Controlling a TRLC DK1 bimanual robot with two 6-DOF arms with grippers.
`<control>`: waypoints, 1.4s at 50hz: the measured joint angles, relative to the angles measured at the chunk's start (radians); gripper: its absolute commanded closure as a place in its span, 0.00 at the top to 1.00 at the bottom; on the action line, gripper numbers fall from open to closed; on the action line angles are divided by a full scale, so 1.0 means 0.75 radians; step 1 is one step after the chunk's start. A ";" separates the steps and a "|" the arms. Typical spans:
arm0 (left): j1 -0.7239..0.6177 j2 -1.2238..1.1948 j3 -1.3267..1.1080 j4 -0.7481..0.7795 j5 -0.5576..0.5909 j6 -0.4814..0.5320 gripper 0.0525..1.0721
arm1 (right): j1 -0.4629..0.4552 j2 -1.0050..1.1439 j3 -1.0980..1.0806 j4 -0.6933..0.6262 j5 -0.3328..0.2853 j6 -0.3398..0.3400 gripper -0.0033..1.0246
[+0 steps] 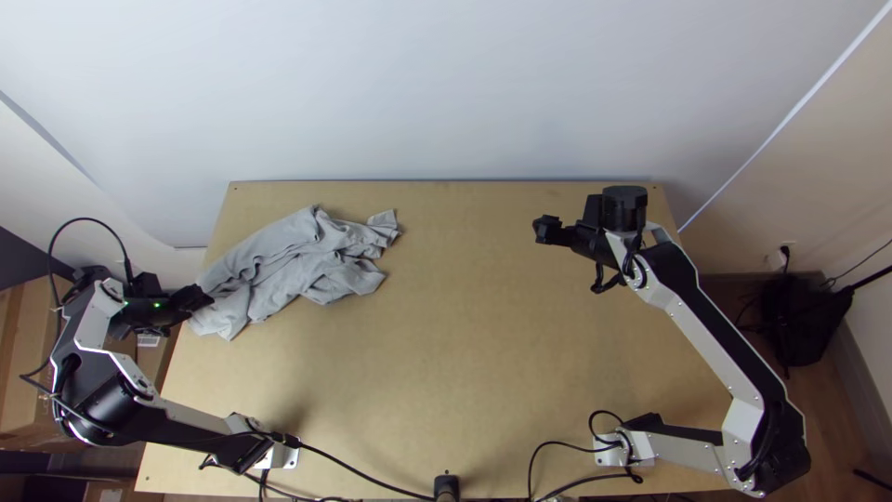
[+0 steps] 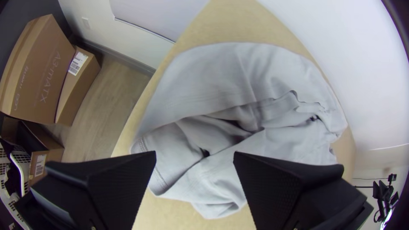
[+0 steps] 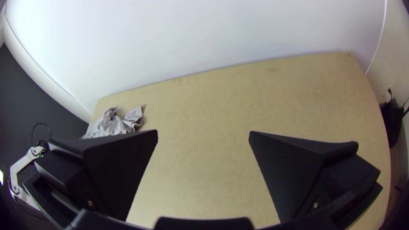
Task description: Fold the t-shirt
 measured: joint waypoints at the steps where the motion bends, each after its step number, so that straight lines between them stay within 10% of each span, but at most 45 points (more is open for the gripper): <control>1: -0.002 0.004 -0.011 0.016 0.000 -0.005 0.80 | -0.004 0.000 0.001 -0.002 -0.001 0.003 0.96; 70: -0.151 -0.149 -0.192 0.063 0.020 -0.014 0.68 | -0.021 0.064 0.001 -0.010 0.030 0.057 0.96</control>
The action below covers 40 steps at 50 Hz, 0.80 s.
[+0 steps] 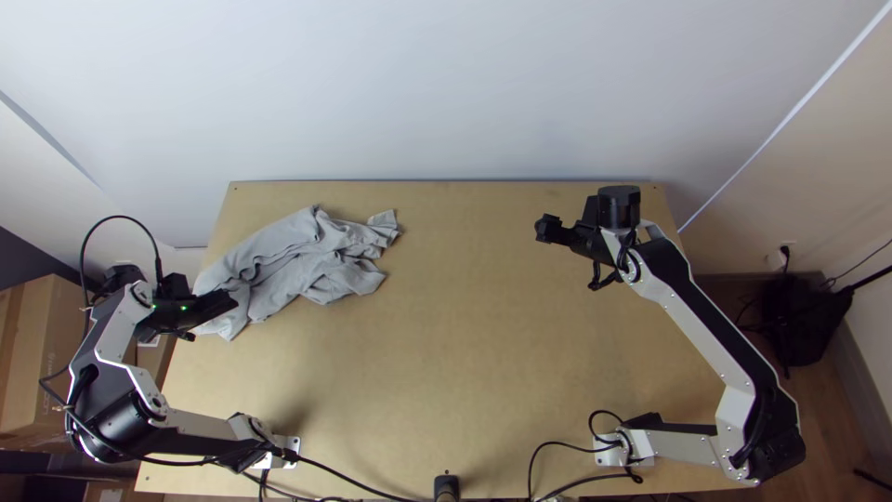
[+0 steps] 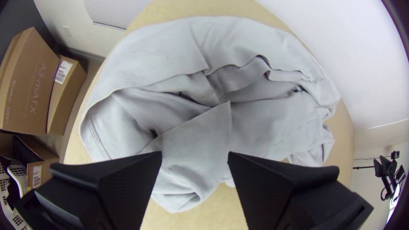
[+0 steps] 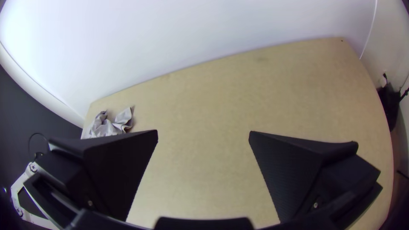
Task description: Fold the t-shirt
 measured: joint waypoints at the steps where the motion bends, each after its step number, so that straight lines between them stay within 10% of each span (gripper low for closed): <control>1: 0.000 0.004 -0.002 0.001 -0.001 0.000 0.68 | 0.000 0.000 0.000 0.000 0.001 0.000 0.96; 24: 0.000 0.052 -0.076 0.076 -0.062 0.001 0.69 | 0.000 0.011 0.000 0.001 0.002 0.000 0.96; 33: 0.000 0.052 -0.095 0.112 -0.075 0.001 0.02 | 0.002 0.021 0.000 0.004 0.002 0.000 0.96; 40: 0.000 0.052 -0.108 0.120 -0.076 0.002 0.03 | 0.020 0.039 0.000 0.024 0.006 0.000 0.96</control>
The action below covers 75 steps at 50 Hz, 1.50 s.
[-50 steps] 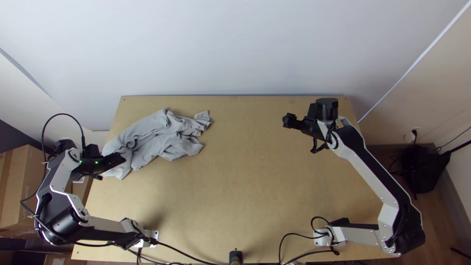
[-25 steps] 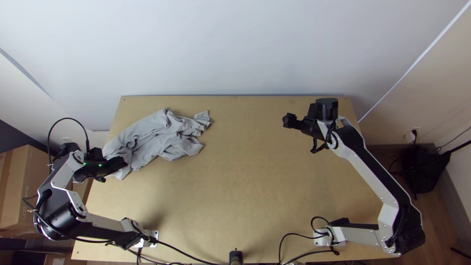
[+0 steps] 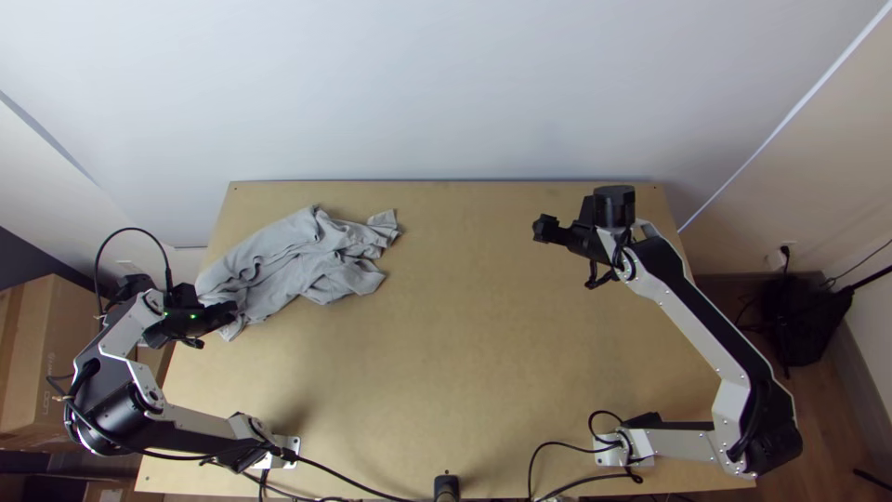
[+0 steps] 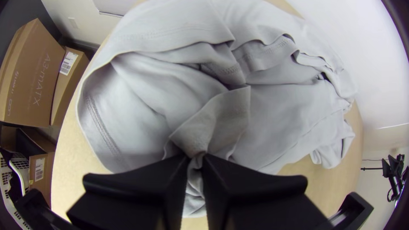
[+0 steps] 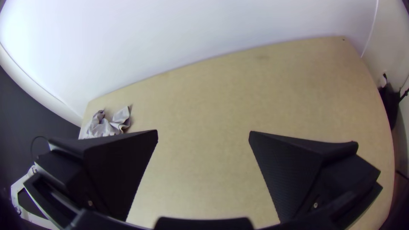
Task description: Fold the t-shirt
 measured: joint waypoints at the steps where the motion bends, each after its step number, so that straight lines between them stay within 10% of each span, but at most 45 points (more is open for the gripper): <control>1: 0.000 -0.004 0.000 -0.001 0.001 0.000 0.03 | 0.007 0.007 0.000 0.002 0.000 -0.001 0.96; 46: 0.125 -0.470 0.215 -0.457 0.001 0.025 0.03 | 0.730 0.708 0.484 0.001 -0.116 0.269 0.96; 75: 0.146 -0.580 0.215 -0.549 0.001 0.025 0.03 | 0.829 1.031 0.792 0.218 -0.126 0.285 0.96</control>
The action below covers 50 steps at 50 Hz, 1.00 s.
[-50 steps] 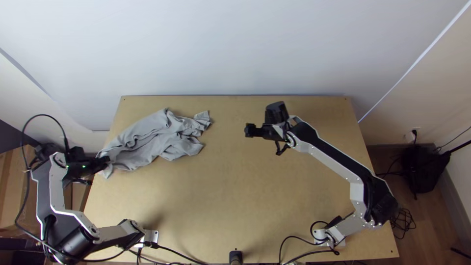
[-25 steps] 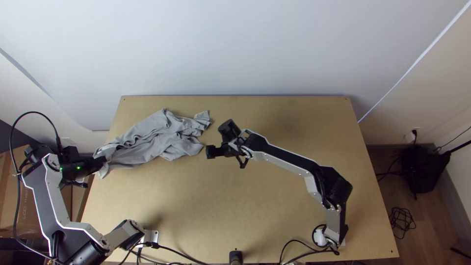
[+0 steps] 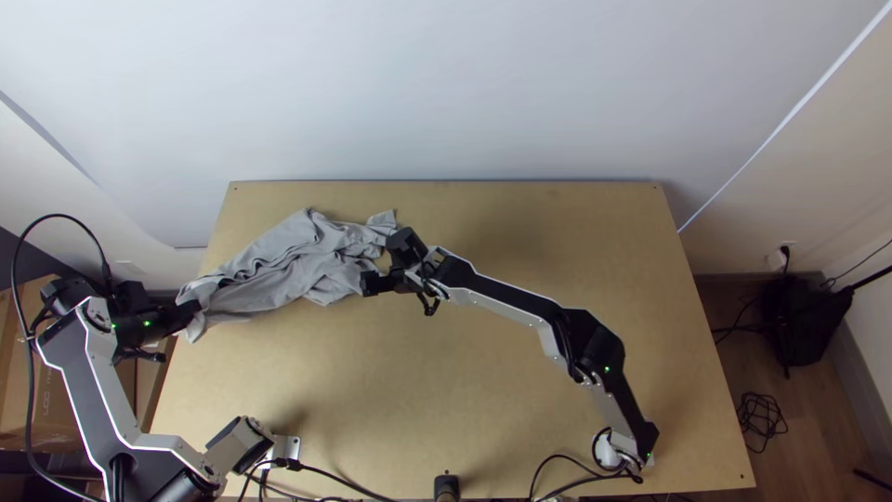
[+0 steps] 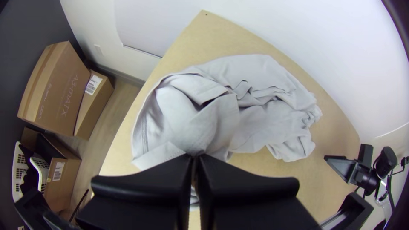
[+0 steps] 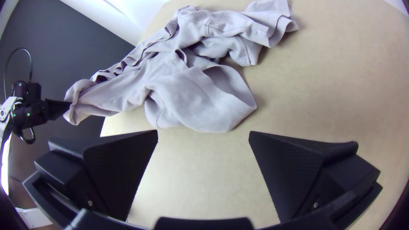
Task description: Fold the t-shirt
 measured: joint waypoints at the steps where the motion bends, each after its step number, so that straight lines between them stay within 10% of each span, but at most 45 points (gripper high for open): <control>1: 0.000 -0.001 0.000 -0.007 0.001 0.000 0.03 | 0.000 0.013 0.009 0.000 0.000 0.000 0.96; 15: 0.001 -0.028 0.007 -0.057 0.001 0.000 0.03 | 0.000 0.173 0.129 0.010 -0.020 0.000 0.88; 20: 0.001 -0.032 0.018 -0.072 0.001 0.000 0.03 | 0.000 0.224 0.168 0.025 -0.029 -0.001 0.30; 29: 0.001 -0.036 0.032 -0.092 0.001 0.000 0.03 | -0.001 0.235 0.170 0.063 -0.028 -0.012 0.03; 50: -0.009 -0.048 0.115 -0.114 0.002 -0.001 0.02 | -0.130 0.064 -0.028 0.094 -0.014 -0.026 0.03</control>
